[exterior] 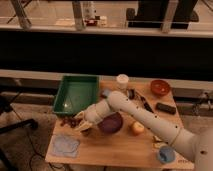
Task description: Place grapes in metal cup
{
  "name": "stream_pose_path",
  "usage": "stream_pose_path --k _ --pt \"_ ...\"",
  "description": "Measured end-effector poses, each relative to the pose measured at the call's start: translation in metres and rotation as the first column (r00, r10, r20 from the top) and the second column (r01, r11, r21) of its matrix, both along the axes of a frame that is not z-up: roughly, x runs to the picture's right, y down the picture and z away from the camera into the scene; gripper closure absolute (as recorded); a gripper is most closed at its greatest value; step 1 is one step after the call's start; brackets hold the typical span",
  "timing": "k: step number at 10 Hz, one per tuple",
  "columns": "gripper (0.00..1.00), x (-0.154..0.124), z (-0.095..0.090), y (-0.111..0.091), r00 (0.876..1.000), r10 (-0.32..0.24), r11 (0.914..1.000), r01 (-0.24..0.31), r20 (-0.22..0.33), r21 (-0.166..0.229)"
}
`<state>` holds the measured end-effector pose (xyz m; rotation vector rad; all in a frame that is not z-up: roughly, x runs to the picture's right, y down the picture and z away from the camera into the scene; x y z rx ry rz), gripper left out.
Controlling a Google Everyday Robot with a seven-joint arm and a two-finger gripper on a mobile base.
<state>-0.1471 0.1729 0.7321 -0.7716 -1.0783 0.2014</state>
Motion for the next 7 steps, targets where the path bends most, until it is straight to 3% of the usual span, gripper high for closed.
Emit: stream_pose_path --k 3,5,7 --pt "1.00 0.002 0.006 0.004 1.000 0.026 0.9986 -0.025 0.004 -0.046" --pt "0.92 0.003 0.011 0.007 1.000 0.027 0.9975 -0.027 0.004 -0.065" --pt "0.86 0.013 0.011 0.006 0.999 0.028 0.9991 -0.029 -0.018 -0.032"
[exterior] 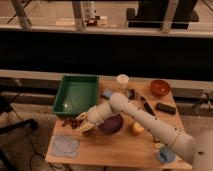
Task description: Place grapes in metal cup
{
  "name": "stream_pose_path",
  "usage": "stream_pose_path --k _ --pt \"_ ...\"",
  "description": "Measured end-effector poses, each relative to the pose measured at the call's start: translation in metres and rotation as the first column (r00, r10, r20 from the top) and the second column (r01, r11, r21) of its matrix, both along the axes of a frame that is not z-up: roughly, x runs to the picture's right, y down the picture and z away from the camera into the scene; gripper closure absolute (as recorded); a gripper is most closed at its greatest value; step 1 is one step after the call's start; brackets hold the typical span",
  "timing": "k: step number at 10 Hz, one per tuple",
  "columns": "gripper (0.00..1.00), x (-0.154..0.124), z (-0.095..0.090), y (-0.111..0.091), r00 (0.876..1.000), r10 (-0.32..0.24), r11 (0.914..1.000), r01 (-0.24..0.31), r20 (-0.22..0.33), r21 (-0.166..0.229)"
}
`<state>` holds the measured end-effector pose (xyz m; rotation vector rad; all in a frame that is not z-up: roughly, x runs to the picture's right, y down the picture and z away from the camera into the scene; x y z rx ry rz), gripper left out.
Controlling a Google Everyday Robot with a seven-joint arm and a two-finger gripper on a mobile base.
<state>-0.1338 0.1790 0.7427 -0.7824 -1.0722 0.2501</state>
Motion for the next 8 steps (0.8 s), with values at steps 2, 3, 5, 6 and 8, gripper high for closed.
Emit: stream_pose_path --k 2,3,5,6,8 --pt "0.82 0.011 -0.008 -0.011 1.000 0.022 0.9994 -0.021 -0.023 0.027" --pt "0.81 0.012 -0.009 -0.013 0.999 0.025 0.9992 -0.024 -0.029 0.031" --pt "0.81 0.014 -0.012 -0.016 0.999 0.027 0.9988 -0.025 -0.036 0.042" --pt "0.81 0.022 -0.013 -0.019 0.998 0.037 0.9981 -0.034 -0.048 0.051" --pt "0.87 0.035 -0.013 -0.021 0.997 0.050 0.9967 -0.046 -0.066 0.067"
